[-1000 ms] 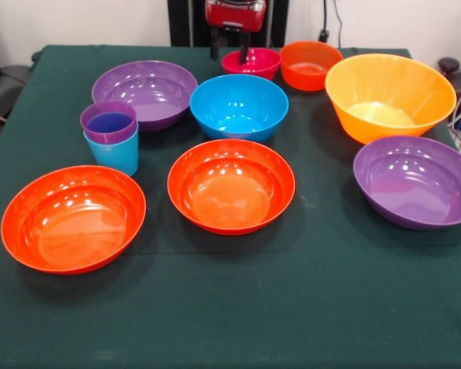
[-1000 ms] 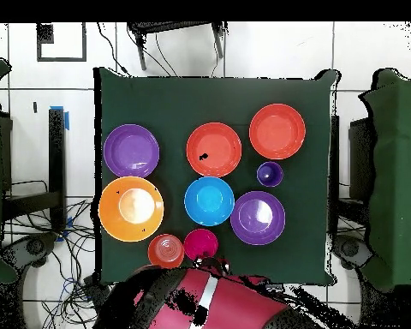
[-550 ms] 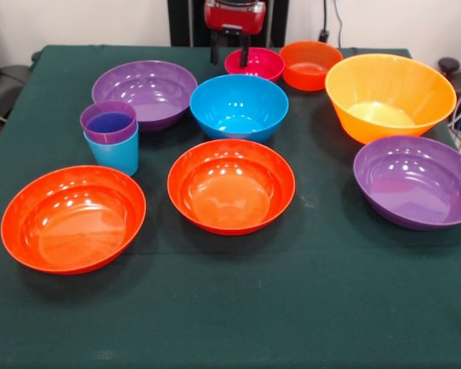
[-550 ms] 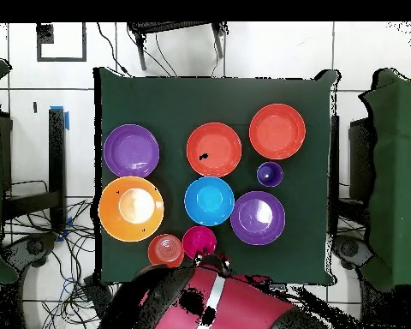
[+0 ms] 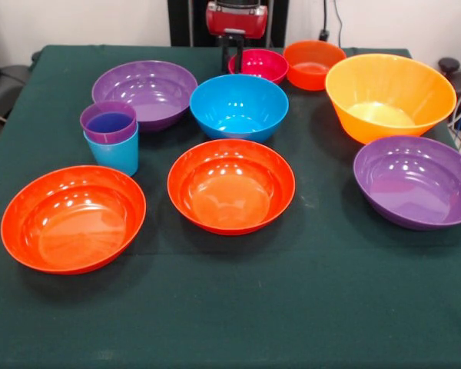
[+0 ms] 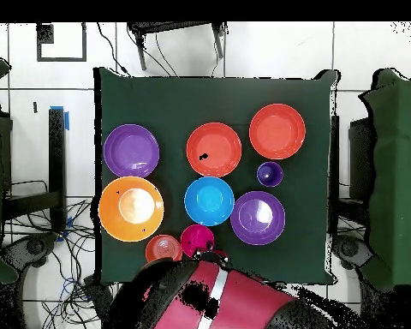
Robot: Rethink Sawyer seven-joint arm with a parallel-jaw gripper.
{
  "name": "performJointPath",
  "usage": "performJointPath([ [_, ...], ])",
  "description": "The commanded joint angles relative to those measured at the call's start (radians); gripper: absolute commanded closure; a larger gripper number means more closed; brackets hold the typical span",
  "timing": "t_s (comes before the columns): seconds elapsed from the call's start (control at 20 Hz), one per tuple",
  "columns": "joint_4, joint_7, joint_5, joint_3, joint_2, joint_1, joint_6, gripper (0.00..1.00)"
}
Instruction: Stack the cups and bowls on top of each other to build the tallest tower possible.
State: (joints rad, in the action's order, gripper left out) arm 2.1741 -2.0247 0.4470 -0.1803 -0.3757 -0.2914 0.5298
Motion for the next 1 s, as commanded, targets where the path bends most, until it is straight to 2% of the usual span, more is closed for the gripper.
performJointPath([
  [0.05, -0.037, -0.191, -0.027, 0.113, 0.073, -0.001, 0.070, 1.00],
  [0.5, -0.041, -0.152, -0.037, 0.067, 0.090, 0.013, 0.066, 1.00],
  [0.55, -0.035, -0.142, -0.032, 0.054, 0.072, 0.016, 0.066, 1.00],
  [0.65, 0.003, -0.127, 0.002, 0.045, 0.003, -0.006, 0.010, 1.00],
  [0.75, 0.043, -0.106, 0.066, 0.067, -0.099, -0.067, -0.087, 1.00],
  [0.9, 0.098, -0.077, 0.139, 0.131, -0.242, -0.164, -0.228, 1.00],
  [1.0, 0.133, -0.044, 0.158, 0.173, -0.323, -0.218, -0.327, 1.00],
])
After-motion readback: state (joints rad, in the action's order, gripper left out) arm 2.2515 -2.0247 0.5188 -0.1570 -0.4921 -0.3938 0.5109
